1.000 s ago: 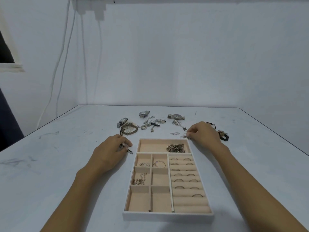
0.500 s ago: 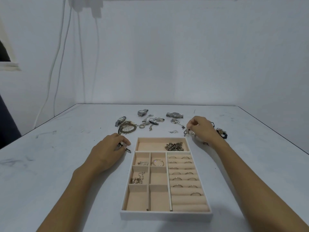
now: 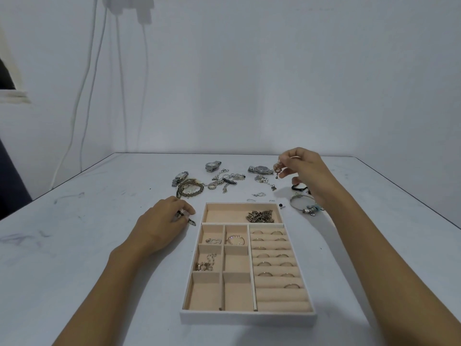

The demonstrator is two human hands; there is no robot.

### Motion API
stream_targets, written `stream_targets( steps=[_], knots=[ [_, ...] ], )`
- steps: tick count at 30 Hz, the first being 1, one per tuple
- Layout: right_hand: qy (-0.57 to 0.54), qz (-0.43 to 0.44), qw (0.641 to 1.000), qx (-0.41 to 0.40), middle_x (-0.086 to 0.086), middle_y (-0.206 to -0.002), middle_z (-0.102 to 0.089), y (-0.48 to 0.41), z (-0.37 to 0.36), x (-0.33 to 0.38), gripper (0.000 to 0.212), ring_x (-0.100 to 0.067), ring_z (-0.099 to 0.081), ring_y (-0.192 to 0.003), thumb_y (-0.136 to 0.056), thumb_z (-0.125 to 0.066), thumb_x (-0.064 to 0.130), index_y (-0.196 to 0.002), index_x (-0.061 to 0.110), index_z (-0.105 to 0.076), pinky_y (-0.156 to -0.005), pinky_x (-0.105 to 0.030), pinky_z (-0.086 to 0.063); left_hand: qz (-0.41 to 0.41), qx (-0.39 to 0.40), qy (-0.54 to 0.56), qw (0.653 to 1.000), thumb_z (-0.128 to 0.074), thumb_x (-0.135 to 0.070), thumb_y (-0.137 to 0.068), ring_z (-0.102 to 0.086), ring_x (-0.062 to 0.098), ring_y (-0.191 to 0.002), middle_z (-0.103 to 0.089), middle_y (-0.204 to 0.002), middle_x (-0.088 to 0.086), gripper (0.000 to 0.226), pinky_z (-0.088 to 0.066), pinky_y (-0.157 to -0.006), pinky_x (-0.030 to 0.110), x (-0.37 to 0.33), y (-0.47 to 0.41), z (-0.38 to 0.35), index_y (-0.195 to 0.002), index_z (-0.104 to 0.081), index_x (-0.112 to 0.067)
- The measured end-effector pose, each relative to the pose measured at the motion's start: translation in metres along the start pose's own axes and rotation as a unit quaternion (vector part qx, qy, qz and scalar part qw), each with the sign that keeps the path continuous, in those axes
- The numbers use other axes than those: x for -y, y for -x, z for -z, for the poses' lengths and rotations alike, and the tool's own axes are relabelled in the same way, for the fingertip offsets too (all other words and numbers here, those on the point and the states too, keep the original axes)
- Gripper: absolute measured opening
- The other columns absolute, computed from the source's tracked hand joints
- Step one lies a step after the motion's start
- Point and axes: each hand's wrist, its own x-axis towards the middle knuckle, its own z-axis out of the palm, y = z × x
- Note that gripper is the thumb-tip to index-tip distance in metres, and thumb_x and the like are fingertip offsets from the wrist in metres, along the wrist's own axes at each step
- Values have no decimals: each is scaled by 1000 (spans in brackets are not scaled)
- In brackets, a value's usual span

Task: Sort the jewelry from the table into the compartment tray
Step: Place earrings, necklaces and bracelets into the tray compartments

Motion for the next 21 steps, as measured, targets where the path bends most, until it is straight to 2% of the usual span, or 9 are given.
stream_targets(
  steps=[5,8,10,13,16,18,21],
  knots=[
    [-73,-7,997,5,-4,-77,-63,2,1,5,10,-16,-64,-63,-96,-53,10,-88,13,-59,-55,-23,-47,33,-32,78,996,-56,-21,-91,-56,11,-94,-62,-100,-11,19,-41,-78,32,-10,-3,3,-91,-62,-39],
    [-137,-37,990,21,-10,-78,-61,3,3,2,9,-19,-64,-63,-95,-53,4,-90,8,-59,-51,-21,-52,19,-59,134,989,-57,-19,-91,-60,10,-94,-67,-101,-12,19,-47,-86,36,-29,-15,4,-91,-64,-36],
    [-145,-51,988,20,-15,-85,-59,2,4,-3,9,-24,-62,-71,-93,-55,0,-91,6,-60,-52,-21,-53,-6,-59,137,989,-57,-19,-92,-60,11,-93,-67,-100,-10,15,-48,-90,36,-50,-27,3,-97,-67,-30],
    [-142,-71,987,14,-16,-86,-59,1,9,-10,9,-25,-62,-71,-92,-57,-2,-92,6,-61,-56,-23,-57,-43,-27,103,993,-55,-22,-92,-58,11,-92,-67,-104,-8,18,-48,-90,34,-88,-46,-2,-104,-68,-25],
    [-107,-81,991,10,-11,-83,-63,2,13,-14,9,-22,-63,-69,-90,-60,0,-95,7,-62,-65,-30,-60,-70,35,45,996,-51,-24,-93,-60,13,-101,-66,-113,-7,21,-49,-91,37,-125,-63,-14,-108,-66,-28],
    [-52,-85,995,1,-9,-81,-66,1,15,-18,12,-20,-63,-70,-87,-64,3,-97,9,-62,-73,-33,-55,-71,56,-7,996,-50,-25,-92,-60,19,-107,-65,-117,-5,24,-48,-88,36,-146,-71,-25,-109,-66,-31],
    [21,-84,996,-28,-11,-82,-71,-1,14,-23,16,-20,-63,-73,-78,-69,3,-91,11,-65,-74,-33,-49,-70,83,-65,992,-52,-31,-89,-58,23,-110,-64,-119,-3,25,-41,-81,32,-168,-77,-39,-110,-66,-32]
  ],
)
